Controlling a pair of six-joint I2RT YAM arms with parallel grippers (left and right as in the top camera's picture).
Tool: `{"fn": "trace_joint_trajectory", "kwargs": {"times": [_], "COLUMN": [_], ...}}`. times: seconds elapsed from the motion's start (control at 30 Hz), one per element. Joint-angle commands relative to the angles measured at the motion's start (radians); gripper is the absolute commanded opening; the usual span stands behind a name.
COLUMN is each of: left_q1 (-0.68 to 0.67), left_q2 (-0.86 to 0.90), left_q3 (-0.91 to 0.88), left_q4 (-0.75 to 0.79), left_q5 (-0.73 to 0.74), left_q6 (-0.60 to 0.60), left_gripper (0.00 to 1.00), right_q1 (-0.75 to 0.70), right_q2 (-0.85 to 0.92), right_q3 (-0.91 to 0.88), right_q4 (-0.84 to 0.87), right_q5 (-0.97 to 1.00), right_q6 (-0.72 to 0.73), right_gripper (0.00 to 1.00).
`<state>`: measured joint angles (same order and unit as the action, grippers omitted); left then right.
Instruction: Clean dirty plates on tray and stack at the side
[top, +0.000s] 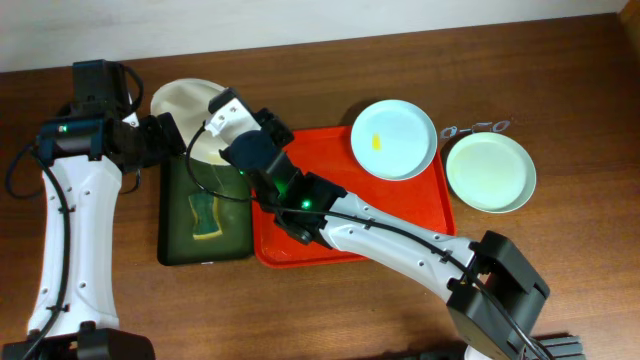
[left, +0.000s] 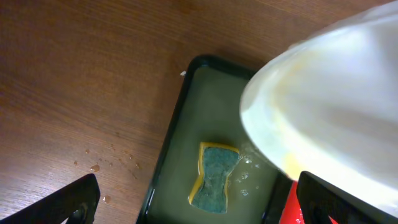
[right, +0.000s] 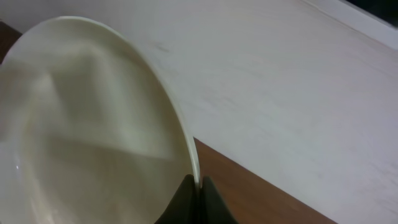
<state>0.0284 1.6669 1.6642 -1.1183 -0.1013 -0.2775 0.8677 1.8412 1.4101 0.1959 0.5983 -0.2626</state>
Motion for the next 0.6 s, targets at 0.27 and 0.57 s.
{"fn": "trace_joint_trajectory", "kwargs": {"times": [0.27, 0.57], "left_q1": [0.000, 0.000], "left_q2": [0.003, 0.003], "left_q3": [0.001, 0.001], "left_q4": [-0.001, -0.001], "left_q5": [0.007, 0.007], "left_q6": [-0.010, -0.010], "left_gripper": [0.99, 0.99], "right_q1": [-0.048, -0.381], "right_q2": [-0.001, -0.089], "right_q3": [0.015, 0.015], "right_q4": [-0.205, -0.568], "right_q5": [-0.047, -0.715], "right_q6": [0.432, 0.727], "right_gripper": [0.04, 0.04]}}
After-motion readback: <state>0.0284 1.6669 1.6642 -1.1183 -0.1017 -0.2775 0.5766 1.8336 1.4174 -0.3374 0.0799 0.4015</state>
